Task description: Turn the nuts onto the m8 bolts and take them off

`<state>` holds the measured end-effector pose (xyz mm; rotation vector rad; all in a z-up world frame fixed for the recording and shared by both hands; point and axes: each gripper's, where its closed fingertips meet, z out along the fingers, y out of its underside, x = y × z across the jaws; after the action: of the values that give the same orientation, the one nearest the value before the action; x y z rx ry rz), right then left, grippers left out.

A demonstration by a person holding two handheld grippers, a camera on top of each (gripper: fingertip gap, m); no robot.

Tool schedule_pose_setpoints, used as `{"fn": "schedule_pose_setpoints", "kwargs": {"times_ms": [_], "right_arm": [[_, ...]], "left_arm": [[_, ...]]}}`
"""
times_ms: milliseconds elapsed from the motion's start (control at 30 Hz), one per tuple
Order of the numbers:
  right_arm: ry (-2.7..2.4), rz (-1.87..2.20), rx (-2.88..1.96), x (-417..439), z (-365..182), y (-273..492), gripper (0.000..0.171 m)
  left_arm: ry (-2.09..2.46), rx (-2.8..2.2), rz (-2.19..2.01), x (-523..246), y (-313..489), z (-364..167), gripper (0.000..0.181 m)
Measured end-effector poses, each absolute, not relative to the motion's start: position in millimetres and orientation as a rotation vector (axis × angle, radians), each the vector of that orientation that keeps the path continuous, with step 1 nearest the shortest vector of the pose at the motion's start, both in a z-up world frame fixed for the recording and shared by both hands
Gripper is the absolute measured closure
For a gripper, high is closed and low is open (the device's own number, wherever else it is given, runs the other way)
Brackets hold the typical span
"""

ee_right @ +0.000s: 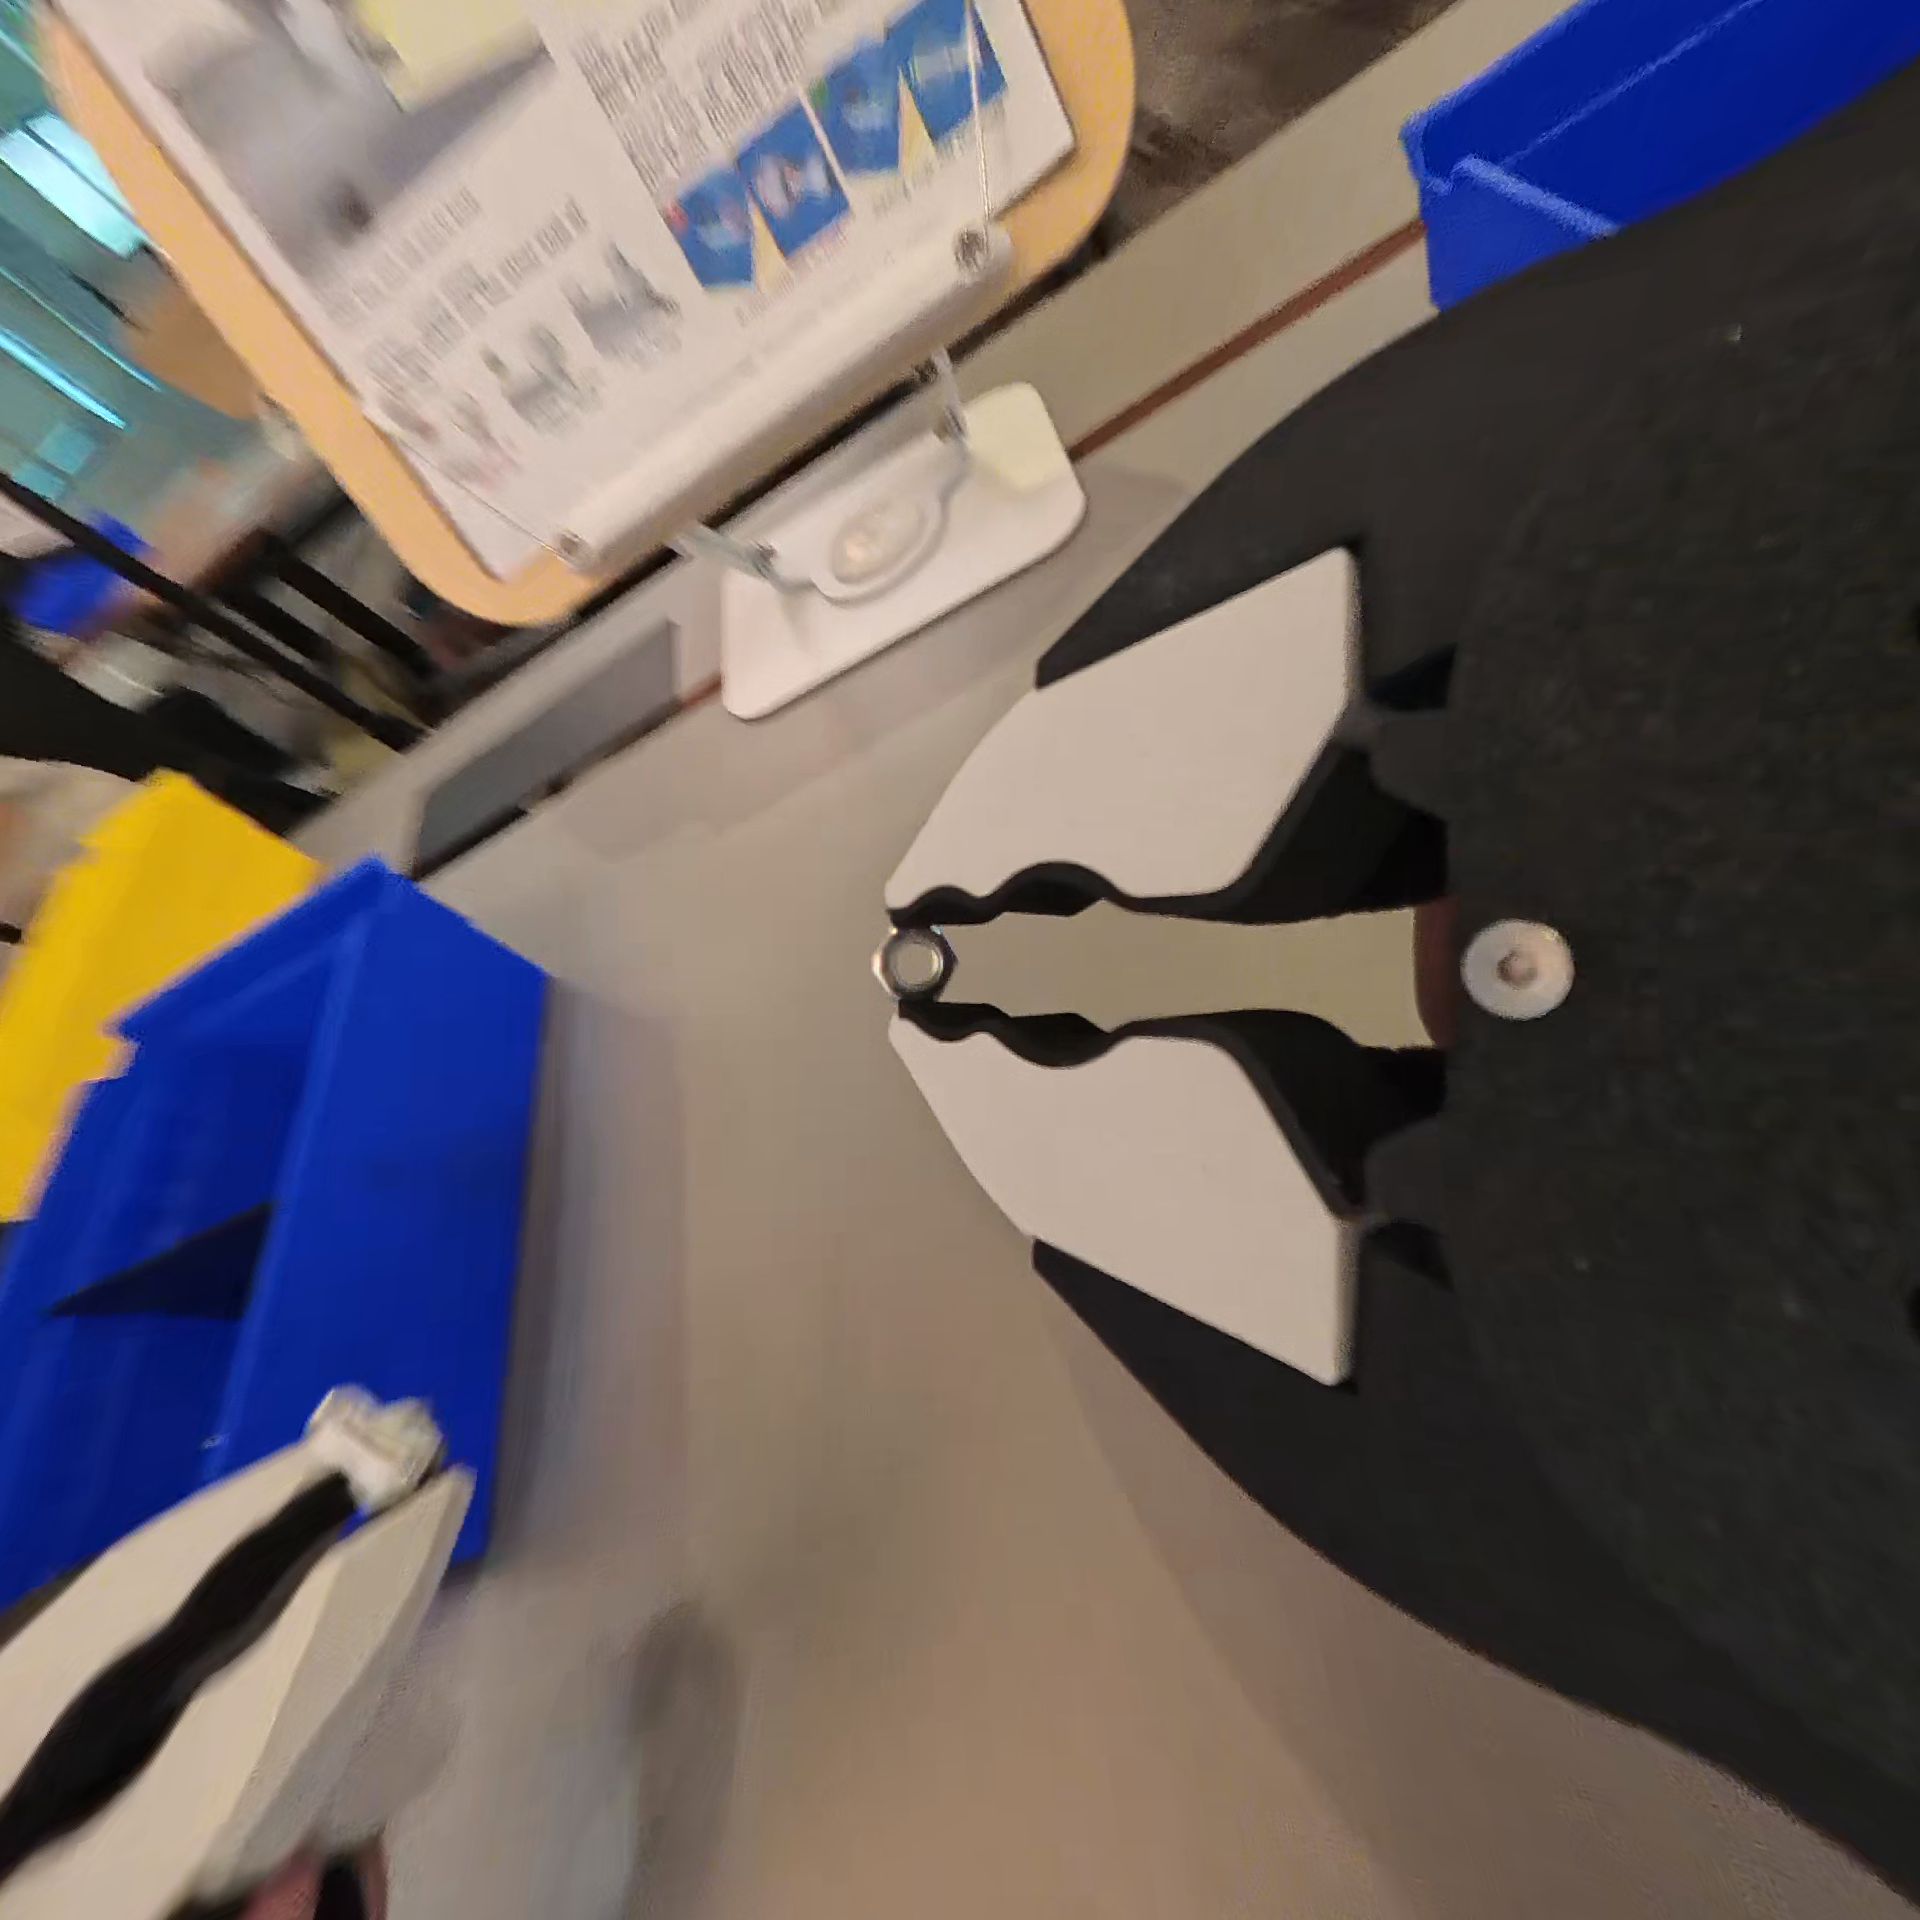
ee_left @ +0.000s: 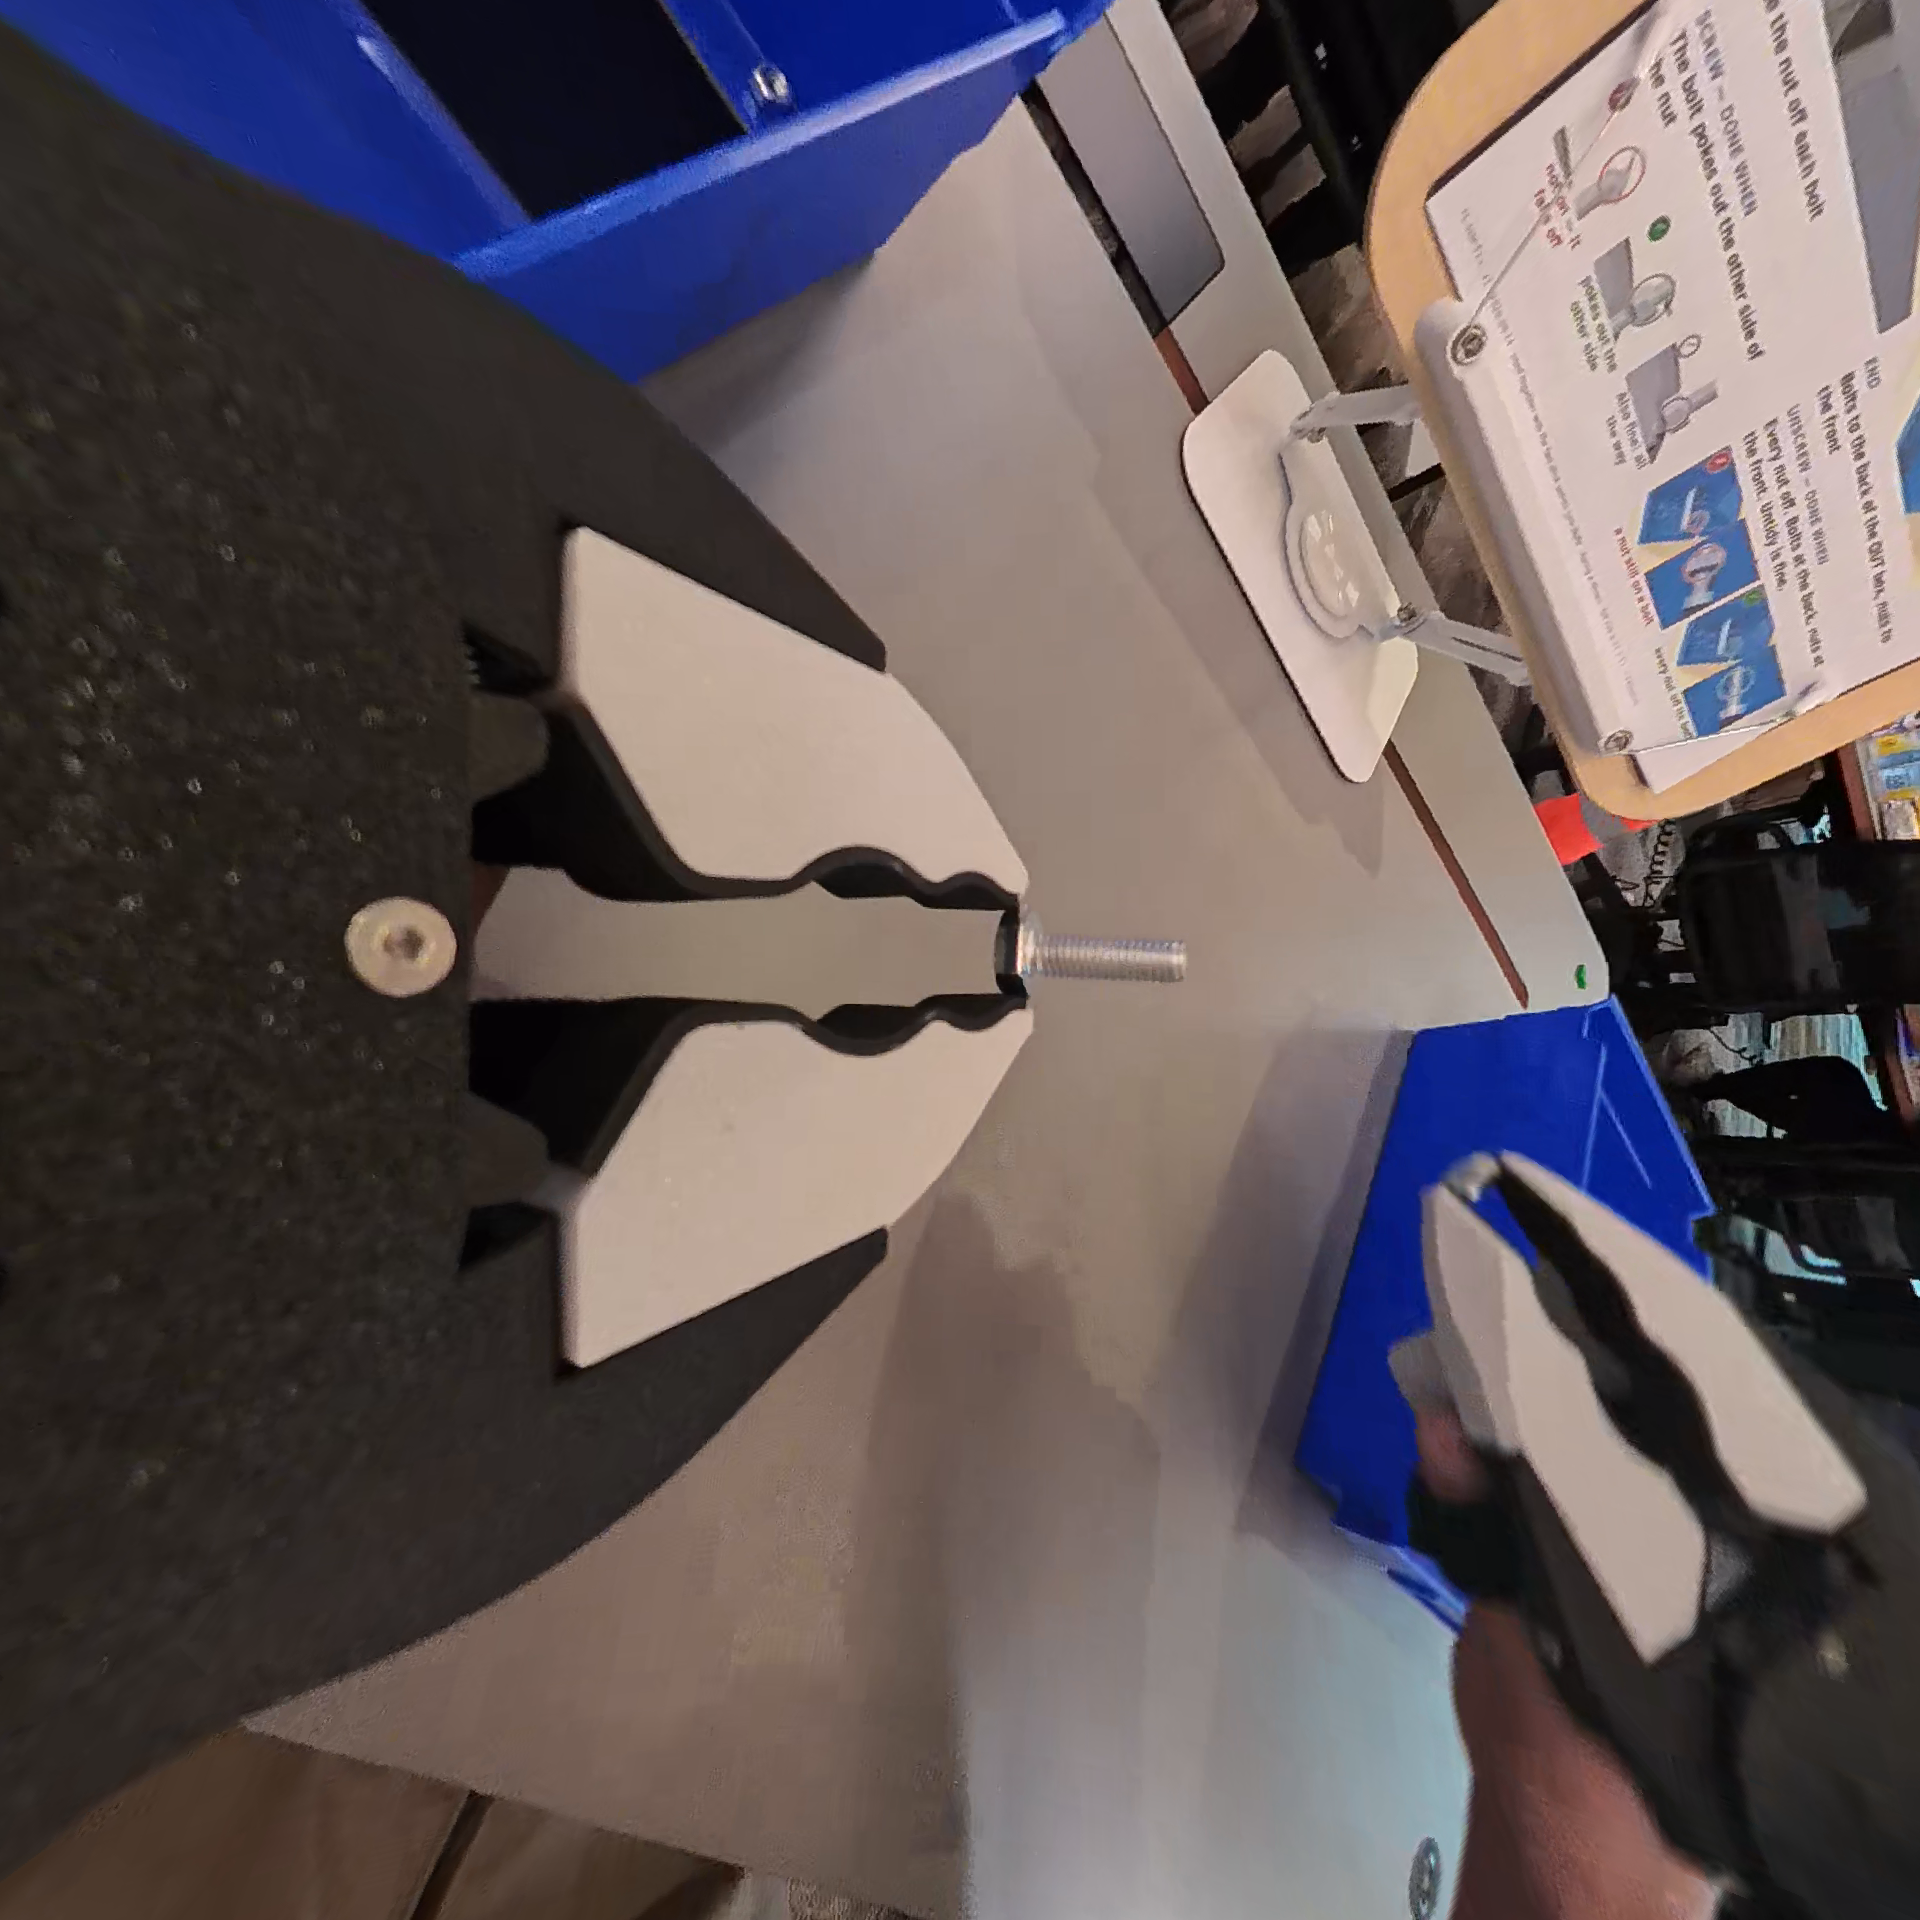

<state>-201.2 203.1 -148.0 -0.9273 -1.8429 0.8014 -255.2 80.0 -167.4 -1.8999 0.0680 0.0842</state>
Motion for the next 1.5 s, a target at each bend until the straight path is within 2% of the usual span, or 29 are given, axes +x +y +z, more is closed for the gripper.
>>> {"fn": "schedule_pose_setpoints", "kwargs": {"times_ms": [267,567,1000,1500], "right_arm": [[-1.712,0.945,-0.841,-157.9,-133.9,185.0,0.157],[-1.986,1.384,-0.732,-167.9,-103.6,129.0,0.157],[-2.109,1.237,-0.591,-184.6,-110.3,118.1,0.157],[-2.077,1.417,-0.785,-180.4,-114.1,125.7,0.157]], "left_arm": [[0.097,-1.910,0.067,-250.3,85.3,-164.0,0.166],[0.360,-1.930,0.153,-225.1,101.2,-154.3,0.166],[0.574,-1.865,0.216,-192.6,118.5,-138.8,0.166],[0.557,-1.790,0.349,-189.1,125.0,-134.8,0.166]]}}
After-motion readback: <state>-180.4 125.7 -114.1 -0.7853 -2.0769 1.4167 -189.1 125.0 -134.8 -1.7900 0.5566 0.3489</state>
